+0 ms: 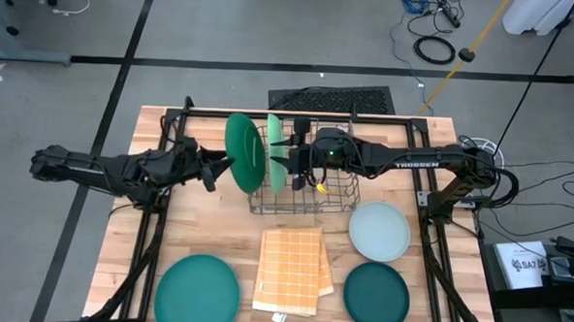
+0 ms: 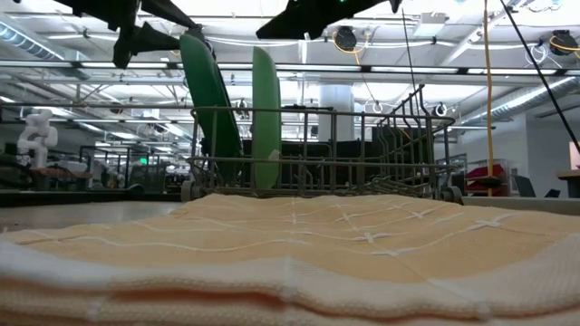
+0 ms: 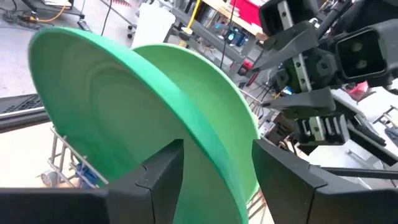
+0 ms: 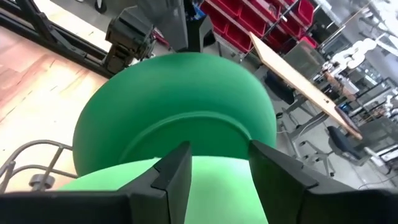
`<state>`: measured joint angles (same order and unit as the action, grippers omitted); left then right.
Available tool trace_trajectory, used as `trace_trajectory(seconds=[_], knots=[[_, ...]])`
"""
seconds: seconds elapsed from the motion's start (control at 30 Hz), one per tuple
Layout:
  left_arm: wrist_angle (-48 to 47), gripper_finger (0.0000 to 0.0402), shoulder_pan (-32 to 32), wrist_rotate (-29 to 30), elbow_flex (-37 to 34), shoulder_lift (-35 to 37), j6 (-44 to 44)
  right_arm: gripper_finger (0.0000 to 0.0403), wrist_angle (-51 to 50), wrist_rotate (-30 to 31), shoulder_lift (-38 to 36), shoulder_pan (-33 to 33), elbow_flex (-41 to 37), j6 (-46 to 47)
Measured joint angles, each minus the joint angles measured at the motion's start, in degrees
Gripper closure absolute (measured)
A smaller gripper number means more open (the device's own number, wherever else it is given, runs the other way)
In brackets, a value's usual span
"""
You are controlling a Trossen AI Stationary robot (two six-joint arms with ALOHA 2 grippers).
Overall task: Sort dishes
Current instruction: Adjust the position of the plates in the dish rack
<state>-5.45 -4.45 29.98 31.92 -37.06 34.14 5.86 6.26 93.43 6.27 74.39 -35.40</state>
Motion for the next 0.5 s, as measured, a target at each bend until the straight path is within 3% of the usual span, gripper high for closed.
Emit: trace_trajectory(seconds=[0.37,0.5], knots=[[3.63,0.0203,-0.01,0.9,0.0,-6.24,-0.01,0.025,2.88,-0.04,0.0,-0.75,0.0,-2.09],[5.4,0.0227,-0.01,3.19,0.0,-8.77,-0.12,0.025,2.91,-0.04,0.0,-0.78,0.0,-2.2]])
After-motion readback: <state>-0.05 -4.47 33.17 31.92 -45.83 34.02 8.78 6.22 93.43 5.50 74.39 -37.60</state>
